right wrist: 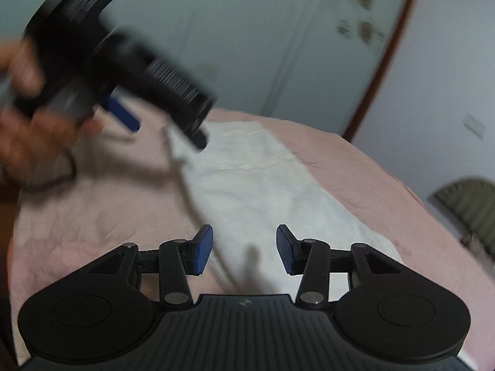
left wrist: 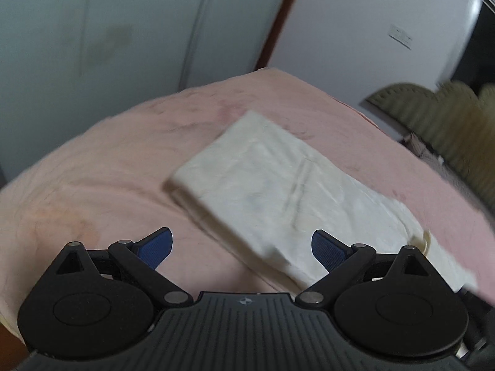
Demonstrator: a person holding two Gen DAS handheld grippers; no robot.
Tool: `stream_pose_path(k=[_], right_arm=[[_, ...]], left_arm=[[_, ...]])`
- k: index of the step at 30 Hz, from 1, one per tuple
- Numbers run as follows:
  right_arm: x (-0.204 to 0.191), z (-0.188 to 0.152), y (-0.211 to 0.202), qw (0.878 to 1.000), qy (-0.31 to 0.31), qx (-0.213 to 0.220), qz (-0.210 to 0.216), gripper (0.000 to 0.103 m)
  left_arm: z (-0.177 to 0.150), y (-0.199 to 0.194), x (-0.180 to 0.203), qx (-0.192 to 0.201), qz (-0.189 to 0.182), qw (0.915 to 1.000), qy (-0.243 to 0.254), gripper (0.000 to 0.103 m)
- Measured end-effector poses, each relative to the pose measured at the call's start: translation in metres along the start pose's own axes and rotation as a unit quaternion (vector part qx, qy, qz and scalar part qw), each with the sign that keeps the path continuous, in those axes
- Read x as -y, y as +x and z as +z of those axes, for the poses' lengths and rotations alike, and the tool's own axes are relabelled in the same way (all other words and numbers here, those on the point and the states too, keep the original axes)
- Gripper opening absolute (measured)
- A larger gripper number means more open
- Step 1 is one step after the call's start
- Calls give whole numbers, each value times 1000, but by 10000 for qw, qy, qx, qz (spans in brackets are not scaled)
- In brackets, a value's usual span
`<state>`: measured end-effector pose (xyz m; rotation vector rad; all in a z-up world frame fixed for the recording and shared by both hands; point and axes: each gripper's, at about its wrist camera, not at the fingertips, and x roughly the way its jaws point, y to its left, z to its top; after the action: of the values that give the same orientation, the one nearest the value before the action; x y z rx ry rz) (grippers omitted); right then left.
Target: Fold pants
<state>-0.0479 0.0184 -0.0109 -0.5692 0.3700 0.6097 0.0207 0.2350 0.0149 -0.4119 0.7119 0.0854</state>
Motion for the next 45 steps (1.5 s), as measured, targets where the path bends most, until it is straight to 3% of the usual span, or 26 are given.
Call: stream_pose_path(k=[3,6,9,11,12,17,20,23,25,27,30,31,35,37,39,41,43,45], right_arm=[[-31,0,17,9963,-817,-179,-195,44],[-56,-4,34,9800,-1804,-138,-828,44],[-65,0,46,9671,-2295,-32,-1096,43],[-67,6,57,9646,-2405,-10,-1083,37],[-66,9,62,9655,-2411,-40,-984,24],[-50,17,70,9769,-2022,39,-684,16],[-18,29,62,9952,-895,164,-348,14],[17,37,55,9997,115,201,24,14],[31,37,56,9984,494,143,247,14],[29,37,59,9986,403,24,354,16],[11,35,68,9999,-84,-120,90,36],[7,35,76,9994,-279,-192,-67,41],[0,31,98,9965,-677,-198,-454,32],[1,29,106,9974,-584,-188,-366,22],[6,28,102,9986,-441,-101,-290,22],[17,26,91,9999,-53,5,87,23],[41,25,82,9962,529,19,689,38],[74,24,61,9786,1170,351,1658,41]], left_arm=[[7,6,-27,-340,-450,9962,-670,97],[7,16,-43,-645,-985,9851,-1253,98],[6,19,-52,-691,-1196,9783,-1545,99],[7,23,-57,-748,-1388,9716,-1767,99],[7,25,-58,-778,-1486,9678,-1878,100],[11,39,-57,-878,-1906,9508,-2277,101],[14,55,-53,-972,-2251,9360,-2526,101],[18,71,-45,-981,-2306,9310,-2655,100],[22,79,-40,-905,-2258,9320,-2686,99],[29,85,-38,-801,-2199,9337,-2710,93],[35,93,-42,-758,-2018,9329,-2887,84],[37,96,-43,-728,-1945,9349,-2877,74],[43,108,-42,-942,-1571,9489,-2568,18],[44,109,-42,-941,-1525,9528,-2452,12],[46,102,-37,-826,-1507,9594,-2238,11],[49,89,-23,-624,-1369,9713,-1844,11],[52,71,-4,-333,-1221,9838,-1270,11],[53,53,17,-3,-1059,9919,-697,11]])
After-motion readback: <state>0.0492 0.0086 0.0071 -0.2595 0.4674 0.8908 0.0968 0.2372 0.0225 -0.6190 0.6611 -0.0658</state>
